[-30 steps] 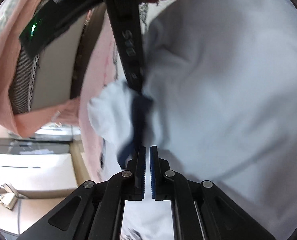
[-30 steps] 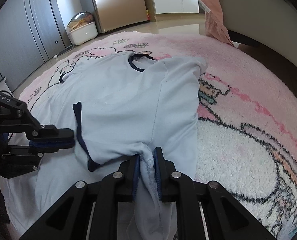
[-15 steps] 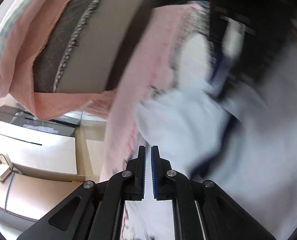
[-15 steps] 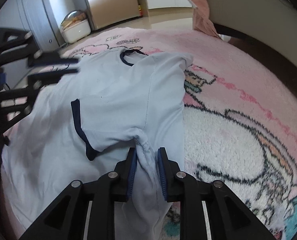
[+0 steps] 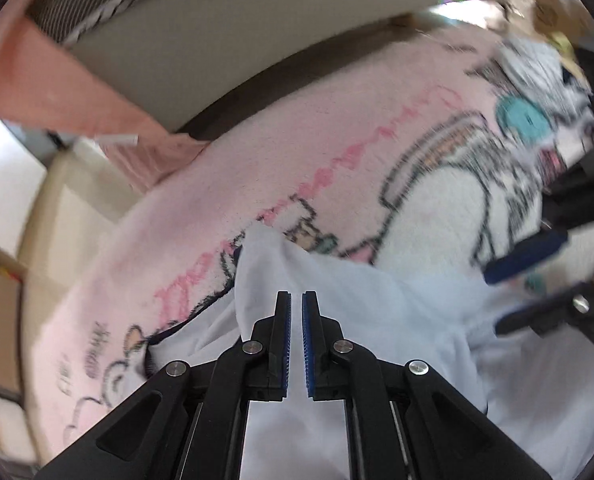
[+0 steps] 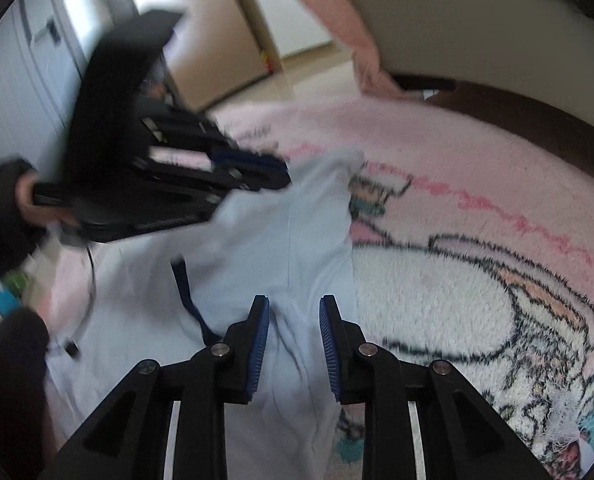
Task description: Fold clothes
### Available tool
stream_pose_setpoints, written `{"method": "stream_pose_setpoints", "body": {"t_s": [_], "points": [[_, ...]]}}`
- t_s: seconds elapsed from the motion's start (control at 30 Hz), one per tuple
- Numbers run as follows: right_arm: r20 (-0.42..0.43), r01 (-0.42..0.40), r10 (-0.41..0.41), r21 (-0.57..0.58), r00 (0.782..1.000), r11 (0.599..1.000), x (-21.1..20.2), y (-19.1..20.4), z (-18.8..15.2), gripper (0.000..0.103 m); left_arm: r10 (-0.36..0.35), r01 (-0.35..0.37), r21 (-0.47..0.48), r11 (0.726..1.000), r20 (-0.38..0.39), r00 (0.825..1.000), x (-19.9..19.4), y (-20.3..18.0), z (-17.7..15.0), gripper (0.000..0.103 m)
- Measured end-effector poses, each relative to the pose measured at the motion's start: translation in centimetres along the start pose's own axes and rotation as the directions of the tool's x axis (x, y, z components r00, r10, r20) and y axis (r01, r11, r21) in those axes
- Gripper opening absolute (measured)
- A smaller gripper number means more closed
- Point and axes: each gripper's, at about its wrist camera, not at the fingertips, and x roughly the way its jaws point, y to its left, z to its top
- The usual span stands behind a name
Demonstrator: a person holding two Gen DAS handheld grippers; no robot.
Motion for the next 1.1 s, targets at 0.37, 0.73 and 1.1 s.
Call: {"method": "stream_pose_setpoints", "body": {"t_s": [0.37,0.73,1.1], "points": [[-0.029,0.004,-0.001,0.091,1.0,0.996,3.3,0.4,0.5,0.025,-0.068,0.061,-0.092,0.994,-0.072,0.995,5.4,1.0,2.9,0.006],[-0.23,0.029,-0.024,0.016,0.973,0.999,4.9,0.7,-1.2,0.025,-0.038,0.023,-0.111,0.994,-0.138,0.99,7.2,1.9,2.6,0.007],[-0.151,0.023,-0.02,0.015,0.988,1.0,2.0,1.4,-1.1,0.081,0.087,-0.102,-0.146,0.984,-0.109,0.99,0.7,4.3,3.1,0.007]]}}
